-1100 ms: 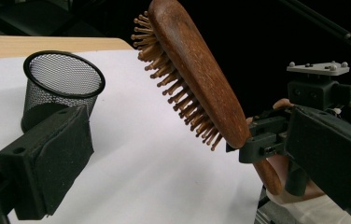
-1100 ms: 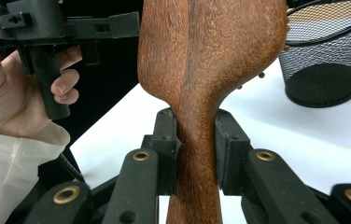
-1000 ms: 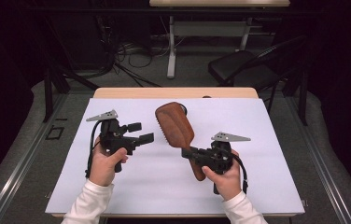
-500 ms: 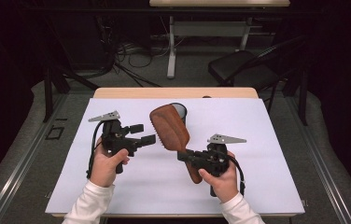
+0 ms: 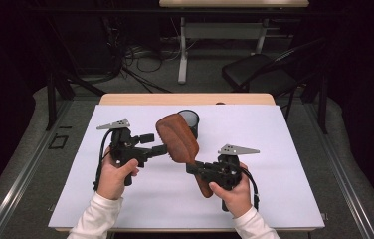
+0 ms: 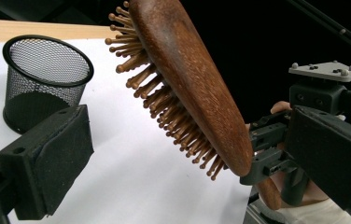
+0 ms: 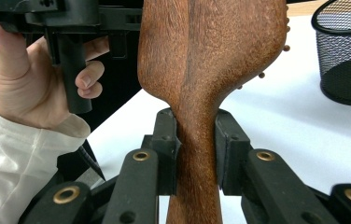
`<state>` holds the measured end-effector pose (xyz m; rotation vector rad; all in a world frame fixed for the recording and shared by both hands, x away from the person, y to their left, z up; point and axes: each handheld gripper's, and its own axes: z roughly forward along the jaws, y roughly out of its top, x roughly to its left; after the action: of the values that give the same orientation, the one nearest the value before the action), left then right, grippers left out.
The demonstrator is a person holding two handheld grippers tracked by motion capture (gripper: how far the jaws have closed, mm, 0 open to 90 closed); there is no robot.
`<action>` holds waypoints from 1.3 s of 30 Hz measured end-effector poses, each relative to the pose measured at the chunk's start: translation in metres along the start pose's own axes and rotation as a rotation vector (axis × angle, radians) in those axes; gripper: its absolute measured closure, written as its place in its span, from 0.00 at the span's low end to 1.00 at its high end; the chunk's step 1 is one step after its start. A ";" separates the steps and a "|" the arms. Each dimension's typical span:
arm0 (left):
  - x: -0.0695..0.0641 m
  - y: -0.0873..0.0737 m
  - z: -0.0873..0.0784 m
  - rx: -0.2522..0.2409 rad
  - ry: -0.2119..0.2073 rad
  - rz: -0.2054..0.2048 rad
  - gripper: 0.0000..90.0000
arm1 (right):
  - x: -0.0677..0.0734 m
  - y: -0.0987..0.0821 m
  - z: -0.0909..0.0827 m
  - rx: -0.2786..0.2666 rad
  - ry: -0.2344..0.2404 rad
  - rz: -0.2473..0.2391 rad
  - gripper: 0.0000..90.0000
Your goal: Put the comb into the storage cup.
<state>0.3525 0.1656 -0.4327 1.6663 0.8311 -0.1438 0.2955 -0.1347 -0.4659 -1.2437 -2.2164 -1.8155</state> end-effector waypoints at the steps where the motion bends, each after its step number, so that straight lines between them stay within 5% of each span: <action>1: 0.000 0.000 0.000 0.000 0.001 -0.007 0.01 | 0.000 0.000 0.000 0.002 0.001 -0.001 0.81; 39: 0.005 -0.004 0.005 0.018 -0.027 -0.045 0.10 | 0.019 -0.009 0.014 0.035 0.065 -0.055 0.81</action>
<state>0.3559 0.1631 -0.4399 1.6599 0.8493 -0.2050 0.2840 -0.1127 -0.4686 -1.1122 -2.2596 -1.7995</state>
